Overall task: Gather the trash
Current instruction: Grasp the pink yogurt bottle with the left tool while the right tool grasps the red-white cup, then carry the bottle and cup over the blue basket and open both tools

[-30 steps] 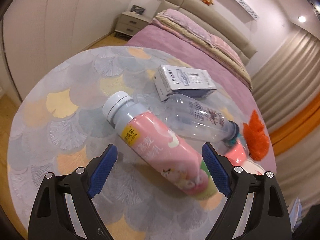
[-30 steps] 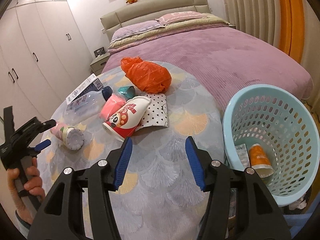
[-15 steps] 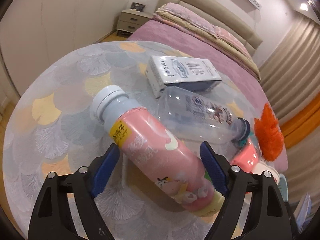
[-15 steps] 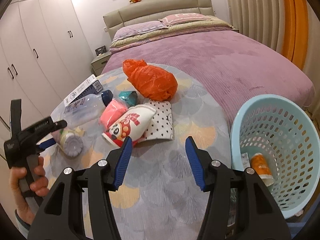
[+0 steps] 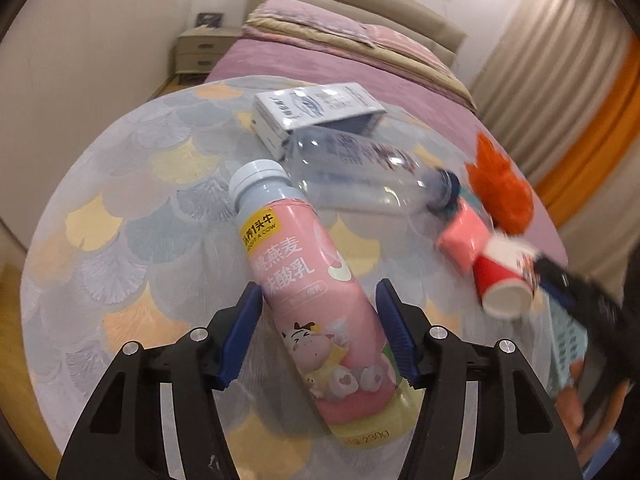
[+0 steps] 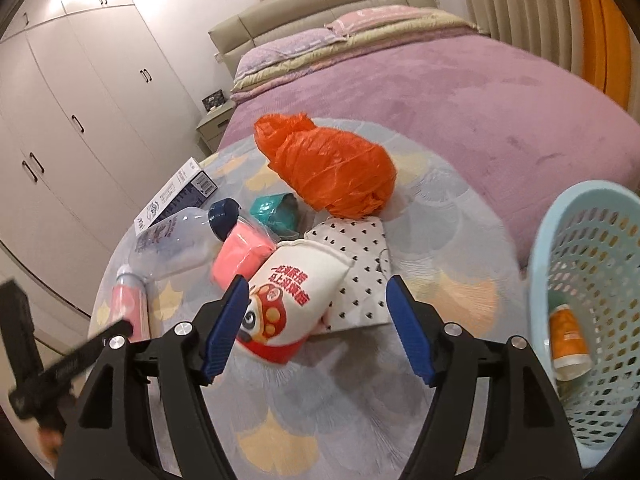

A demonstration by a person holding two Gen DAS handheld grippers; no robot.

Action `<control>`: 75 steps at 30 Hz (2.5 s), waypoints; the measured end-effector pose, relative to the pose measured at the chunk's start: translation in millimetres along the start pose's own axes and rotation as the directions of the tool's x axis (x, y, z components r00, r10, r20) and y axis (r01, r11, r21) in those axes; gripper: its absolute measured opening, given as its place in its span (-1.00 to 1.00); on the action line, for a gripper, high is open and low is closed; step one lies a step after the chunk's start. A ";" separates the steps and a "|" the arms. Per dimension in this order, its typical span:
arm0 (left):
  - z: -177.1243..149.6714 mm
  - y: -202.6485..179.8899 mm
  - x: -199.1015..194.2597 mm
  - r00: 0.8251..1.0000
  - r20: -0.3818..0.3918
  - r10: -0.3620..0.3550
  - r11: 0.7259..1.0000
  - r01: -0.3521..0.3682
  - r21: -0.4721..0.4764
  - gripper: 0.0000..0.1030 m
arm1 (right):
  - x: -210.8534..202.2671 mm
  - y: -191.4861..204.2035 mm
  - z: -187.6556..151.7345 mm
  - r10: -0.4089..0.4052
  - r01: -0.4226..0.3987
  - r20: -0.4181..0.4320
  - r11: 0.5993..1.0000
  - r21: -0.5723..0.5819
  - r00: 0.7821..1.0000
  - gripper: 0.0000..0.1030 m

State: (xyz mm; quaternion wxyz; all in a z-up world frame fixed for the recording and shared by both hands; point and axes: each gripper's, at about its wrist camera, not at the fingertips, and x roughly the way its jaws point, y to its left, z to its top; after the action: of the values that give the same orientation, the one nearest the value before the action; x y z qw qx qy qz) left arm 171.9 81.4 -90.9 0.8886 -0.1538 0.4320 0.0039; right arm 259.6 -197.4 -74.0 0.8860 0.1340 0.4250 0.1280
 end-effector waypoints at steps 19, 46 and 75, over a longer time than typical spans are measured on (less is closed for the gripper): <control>-27.3 -12.3 -18.8 1.000 -0.005 -0.007 0.989 0.008 0.149 0.02 | 3.0 69.9 -29.0 -0.008 -0.005 -0.041 0.955 -0.295 0.999 -0.24; -43.2 -17.3 -13.5 1.000 -0.019 -0.019 0.989 0.021 0.145 -0.01 | 5.3 61.0 -29.5 0.009 -0.020 -0.071 0.987 -0.162 0.997 -0.15; -37.9 -150.0 -49.0 0.959 0.042 -0.279 0.905 0.247 0.346 -0.08 | -136.9 -33.2 -27.0 -0.095 0.104 0.199 0.994 -0.036 0.975 -0.15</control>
State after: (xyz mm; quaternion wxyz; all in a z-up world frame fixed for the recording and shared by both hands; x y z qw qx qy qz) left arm 133.2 -65.8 -34.7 0.9128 -0.0558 0.3608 -0.1831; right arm 159.1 -271.4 -3.3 0.9319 0.1039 0.3384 0.0794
